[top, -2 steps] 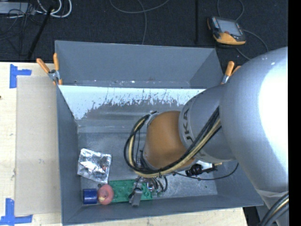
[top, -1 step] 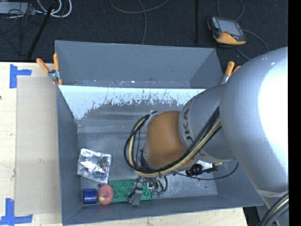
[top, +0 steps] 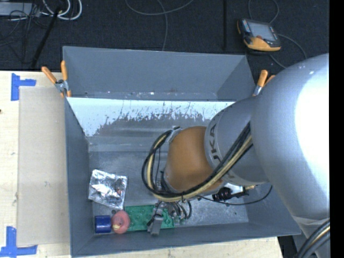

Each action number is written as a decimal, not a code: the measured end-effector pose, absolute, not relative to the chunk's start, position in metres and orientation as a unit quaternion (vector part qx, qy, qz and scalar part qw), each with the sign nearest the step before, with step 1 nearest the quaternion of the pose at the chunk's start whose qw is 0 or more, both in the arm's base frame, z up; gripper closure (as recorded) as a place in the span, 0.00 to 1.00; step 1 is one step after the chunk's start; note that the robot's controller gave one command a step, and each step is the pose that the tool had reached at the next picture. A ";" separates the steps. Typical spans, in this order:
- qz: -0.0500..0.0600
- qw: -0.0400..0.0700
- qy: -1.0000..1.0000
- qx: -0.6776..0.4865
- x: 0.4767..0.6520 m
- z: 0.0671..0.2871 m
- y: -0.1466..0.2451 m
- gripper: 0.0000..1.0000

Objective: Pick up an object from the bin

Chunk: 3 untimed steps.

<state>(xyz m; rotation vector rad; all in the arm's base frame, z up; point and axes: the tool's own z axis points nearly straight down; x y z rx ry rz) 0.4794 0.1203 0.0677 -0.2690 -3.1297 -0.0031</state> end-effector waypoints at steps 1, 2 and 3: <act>-0.001 0.000 -0.996 -0.089 0.479 0.068 0.120 0.00; -0.001 0.000 -0.996 -0.089 0.480 0.069 0.120 1.00; 0.000 0.000 -0.996 -0.090 0.481 0.098 0.119 1.00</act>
Offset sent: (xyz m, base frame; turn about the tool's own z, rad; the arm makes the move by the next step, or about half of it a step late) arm 0.0000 0.0000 0.0000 0.0000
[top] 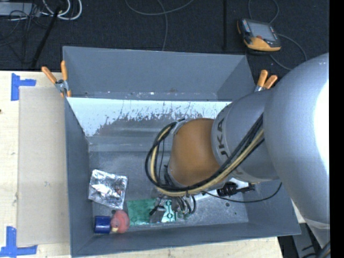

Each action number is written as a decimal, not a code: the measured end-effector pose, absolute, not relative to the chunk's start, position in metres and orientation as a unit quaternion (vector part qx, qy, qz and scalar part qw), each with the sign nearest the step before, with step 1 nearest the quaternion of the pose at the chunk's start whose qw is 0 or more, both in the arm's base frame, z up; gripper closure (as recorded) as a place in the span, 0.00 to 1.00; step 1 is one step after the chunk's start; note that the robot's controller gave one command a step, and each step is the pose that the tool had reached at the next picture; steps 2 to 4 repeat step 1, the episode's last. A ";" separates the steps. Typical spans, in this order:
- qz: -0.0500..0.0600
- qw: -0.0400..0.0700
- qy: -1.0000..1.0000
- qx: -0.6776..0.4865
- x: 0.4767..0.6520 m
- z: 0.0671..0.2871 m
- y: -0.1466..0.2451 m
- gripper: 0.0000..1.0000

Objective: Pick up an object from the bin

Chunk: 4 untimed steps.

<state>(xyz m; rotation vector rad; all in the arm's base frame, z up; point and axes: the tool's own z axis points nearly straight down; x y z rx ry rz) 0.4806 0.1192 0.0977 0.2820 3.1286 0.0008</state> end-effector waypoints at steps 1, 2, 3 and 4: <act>0.001 0.001 0.996 0.089 0.481 0.136 0.119 1.00; 0.001 0.001 0.996 0.089 0.481 0.136 0.119 1.00; 0.001 0.001 0.996 0.089 0.481 0.136 0.119 1.00; 0.001 0.001 0.996 0.089 0.481 0.136 0.119 1.00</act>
Offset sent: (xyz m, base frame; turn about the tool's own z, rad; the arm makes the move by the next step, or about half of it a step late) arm -0.0001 0.0001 0.0369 0.0000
